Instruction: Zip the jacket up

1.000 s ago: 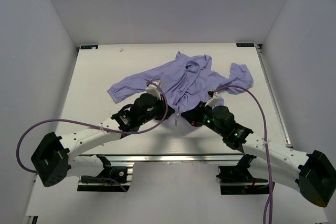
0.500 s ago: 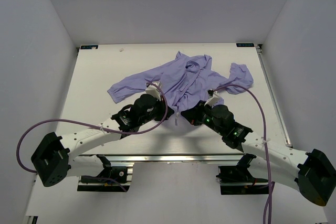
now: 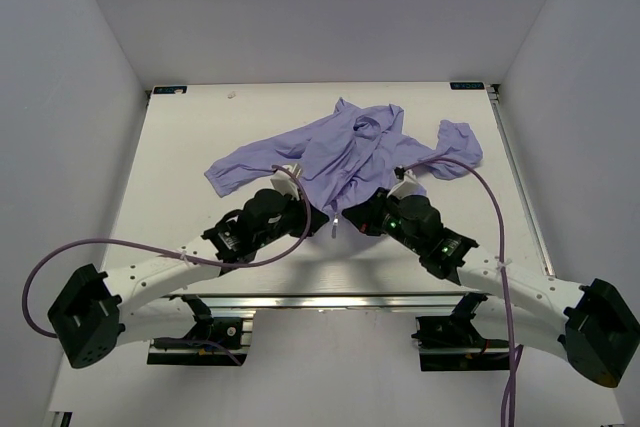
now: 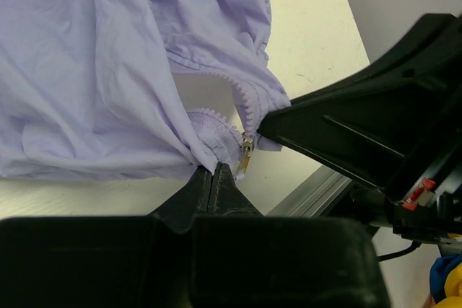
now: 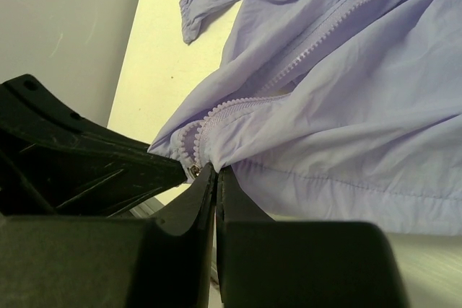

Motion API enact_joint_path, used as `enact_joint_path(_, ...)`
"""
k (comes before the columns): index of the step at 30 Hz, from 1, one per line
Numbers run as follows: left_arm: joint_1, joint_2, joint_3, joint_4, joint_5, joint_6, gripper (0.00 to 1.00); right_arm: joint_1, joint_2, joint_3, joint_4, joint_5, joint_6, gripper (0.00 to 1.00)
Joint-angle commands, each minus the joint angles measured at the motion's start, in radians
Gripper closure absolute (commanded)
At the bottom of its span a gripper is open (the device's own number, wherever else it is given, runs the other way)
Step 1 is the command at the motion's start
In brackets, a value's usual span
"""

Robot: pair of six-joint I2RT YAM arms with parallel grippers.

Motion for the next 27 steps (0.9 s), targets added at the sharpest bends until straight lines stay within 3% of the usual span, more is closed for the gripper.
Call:
enact_joint_path(1, 0.000, -0.051, -0.027, 0.040, 0.026, 0.040, 1.00, -0.005, 0.021, 0.067, 0.003, 0.001, -0.004, 1.00)
enact_joint_path(7, -0.004, -0.036, -0.031, 0.058, 0.084, 0.100, 1.00, -0.005, 0.068, 0.078, 0.033, -0.104, -0.030, 1.00)
enact_joint_path(21, -0.044, -0.016, -0.032, 0.005, 0.077, 0.161, 1.00, -0.005, 0.052, 0.125, -0.020, -0.075, -0.015, 1.00)
enact_joint_path(27, -0.152, 0.024, 0.011, -0.098, -0.050, 0.207, 1.00, -0.005, 0.063, 0.168, -0.040, -0.033, -0.009, 1.00)
